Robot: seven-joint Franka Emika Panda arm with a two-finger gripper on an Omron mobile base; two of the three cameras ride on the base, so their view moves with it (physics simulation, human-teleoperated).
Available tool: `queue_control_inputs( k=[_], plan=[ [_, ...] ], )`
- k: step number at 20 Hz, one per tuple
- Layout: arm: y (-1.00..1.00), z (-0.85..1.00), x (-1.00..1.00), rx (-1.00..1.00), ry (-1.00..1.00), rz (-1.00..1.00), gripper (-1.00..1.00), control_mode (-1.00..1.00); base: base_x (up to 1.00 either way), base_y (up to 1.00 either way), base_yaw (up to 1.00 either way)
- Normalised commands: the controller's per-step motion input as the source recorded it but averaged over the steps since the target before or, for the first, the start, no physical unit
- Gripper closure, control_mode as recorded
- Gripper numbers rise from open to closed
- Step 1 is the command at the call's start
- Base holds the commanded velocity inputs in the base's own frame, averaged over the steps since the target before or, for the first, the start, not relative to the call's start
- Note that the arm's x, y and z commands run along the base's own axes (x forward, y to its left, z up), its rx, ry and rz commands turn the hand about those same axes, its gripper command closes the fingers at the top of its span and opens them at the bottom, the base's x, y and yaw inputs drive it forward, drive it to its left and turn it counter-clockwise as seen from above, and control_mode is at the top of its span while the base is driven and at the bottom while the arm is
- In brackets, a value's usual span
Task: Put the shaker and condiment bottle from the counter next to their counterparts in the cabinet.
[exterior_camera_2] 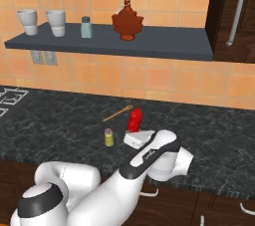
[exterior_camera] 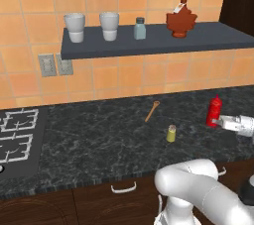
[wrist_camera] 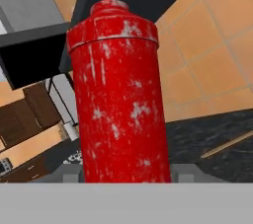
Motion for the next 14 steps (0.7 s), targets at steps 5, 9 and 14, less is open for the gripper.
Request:
queue_control_inputs(
  k=[5,9,14],
  plan=[
    [0.04,1.0,-0.17,-0.02,-0.07,-0.05,1.0,-1.0,0.0,0.0,0.0],
    [0.0,1.0,-0.01,-0.01,-0.01,-0.08,1.0,-1.0,0.0,0.0,0.0],
    [0.0,1.0,-0.01,-0.01,-0.03,-0.14,1.0,-1.0,0.0,0.0,0.0]
  ],
)
